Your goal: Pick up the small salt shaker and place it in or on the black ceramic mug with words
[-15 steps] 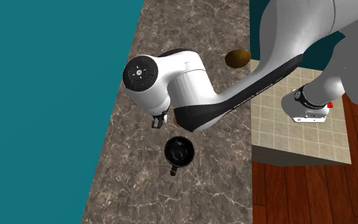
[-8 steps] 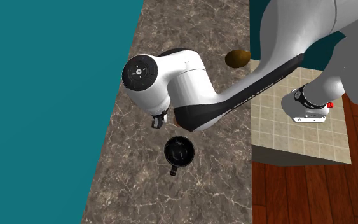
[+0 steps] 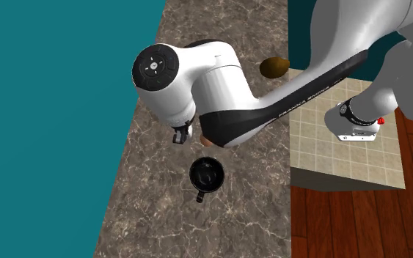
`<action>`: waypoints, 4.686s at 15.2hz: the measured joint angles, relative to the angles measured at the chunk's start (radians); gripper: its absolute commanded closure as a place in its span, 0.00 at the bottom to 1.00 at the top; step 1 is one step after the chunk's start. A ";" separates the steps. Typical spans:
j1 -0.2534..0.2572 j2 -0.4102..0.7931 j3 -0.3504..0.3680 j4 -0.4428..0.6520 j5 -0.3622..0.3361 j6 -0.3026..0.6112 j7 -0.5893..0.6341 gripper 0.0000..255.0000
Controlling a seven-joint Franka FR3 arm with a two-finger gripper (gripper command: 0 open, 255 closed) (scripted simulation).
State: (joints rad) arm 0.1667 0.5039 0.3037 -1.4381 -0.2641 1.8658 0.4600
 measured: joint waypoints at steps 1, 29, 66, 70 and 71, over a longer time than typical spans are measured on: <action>0.002 -0.001 0.001 0.011 0.001 -0.012 -0.001 1.00; 0.102 0.011 0.025 0.380 0.003 -0.373 0.025 1.00; 0.201 -0.002 0.062 0.146 -0.002 -0.178 0.217 0.00; 0.201 -0.002 0.062 0.146 -0.002 -0.178 0.217 0.00; 0.201 -0.002 0.062 0.146 -0.002 -0.178 0.217 0.00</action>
State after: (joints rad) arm 0.3677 0.5019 0.3655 -1.2926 -0.2665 1.6879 0.6772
